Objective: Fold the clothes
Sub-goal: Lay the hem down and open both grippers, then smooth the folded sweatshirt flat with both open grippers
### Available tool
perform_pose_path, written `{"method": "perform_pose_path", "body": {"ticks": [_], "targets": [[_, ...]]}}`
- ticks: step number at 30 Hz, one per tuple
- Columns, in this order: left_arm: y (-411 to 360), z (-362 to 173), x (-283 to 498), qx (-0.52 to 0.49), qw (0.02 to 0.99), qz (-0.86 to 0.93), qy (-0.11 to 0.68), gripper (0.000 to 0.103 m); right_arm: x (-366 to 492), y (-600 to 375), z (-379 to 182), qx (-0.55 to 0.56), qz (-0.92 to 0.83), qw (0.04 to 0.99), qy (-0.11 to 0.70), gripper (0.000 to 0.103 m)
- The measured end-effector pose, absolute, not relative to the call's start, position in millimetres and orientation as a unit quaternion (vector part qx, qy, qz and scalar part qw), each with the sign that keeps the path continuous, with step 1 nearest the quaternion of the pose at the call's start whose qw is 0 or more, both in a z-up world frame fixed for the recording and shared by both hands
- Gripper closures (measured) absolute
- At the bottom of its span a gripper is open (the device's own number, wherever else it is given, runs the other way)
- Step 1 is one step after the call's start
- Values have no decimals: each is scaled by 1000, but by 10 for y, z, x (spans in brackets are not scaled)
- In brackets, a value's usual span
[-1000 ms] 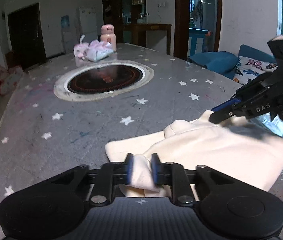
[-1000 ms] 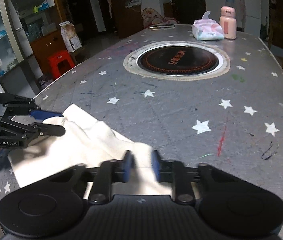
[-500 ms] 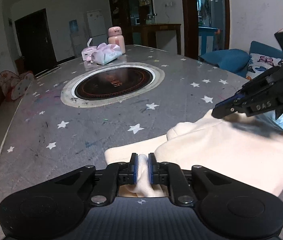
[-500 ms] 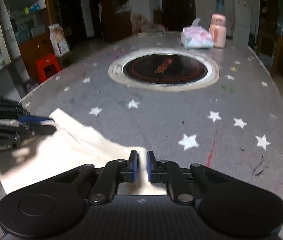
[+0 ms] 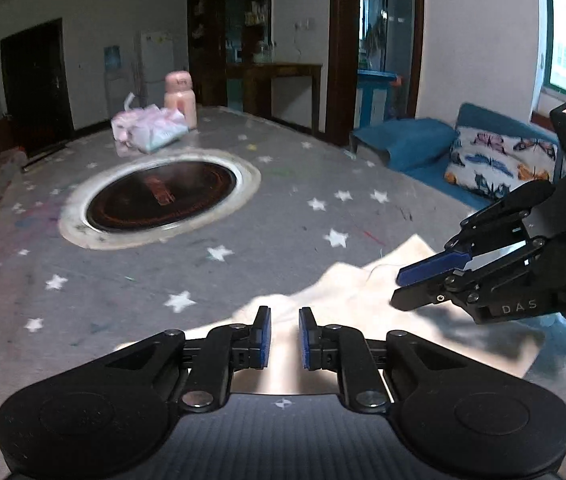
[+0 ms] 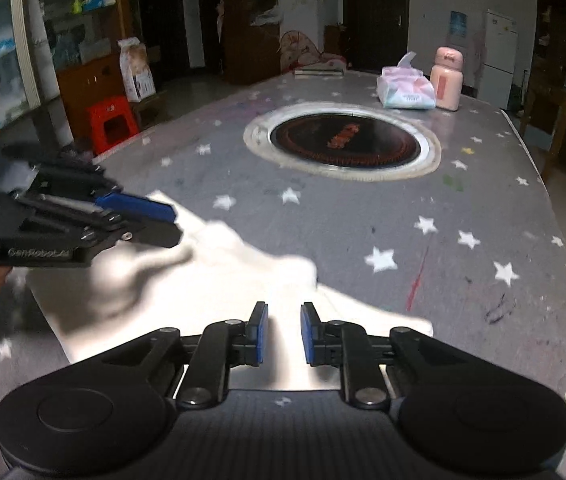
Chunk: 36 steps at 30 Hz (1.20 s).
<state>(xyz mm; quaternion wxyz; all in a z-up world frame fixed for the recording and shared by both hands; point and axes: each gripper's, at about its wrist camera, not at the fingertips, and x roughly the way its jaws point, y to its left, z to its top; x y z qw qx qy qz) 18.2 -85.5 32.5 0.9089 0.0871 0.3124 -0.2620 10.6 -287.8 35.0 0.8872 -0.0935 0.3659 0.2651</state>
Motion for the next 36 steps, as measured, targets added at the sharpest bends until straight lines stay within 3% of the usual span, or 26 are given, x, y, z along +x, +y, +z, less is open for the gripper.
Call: {"method": "perform_pose_path", "body": {"ticks": [4,18,24,27,36], "targets": [[-885,235,285,78,907,-254,326,86,206,-3032,258,-69,240,895,370,91],[-927,231,307,75,909,-248,326,84,8,-3325,399,-69,218,904,361,87],[-932,388,39,66,912,-266,306,79,-267,-3159,556,-85,262,897,346,85],[-930,449,-217,67,911,-281,295,70,-399,-3066,548,-92,274,895,340,79],[-924,389,-799,75,909,-295,285,69,-767,-2789,476,-118,302,887,328,78]]}}
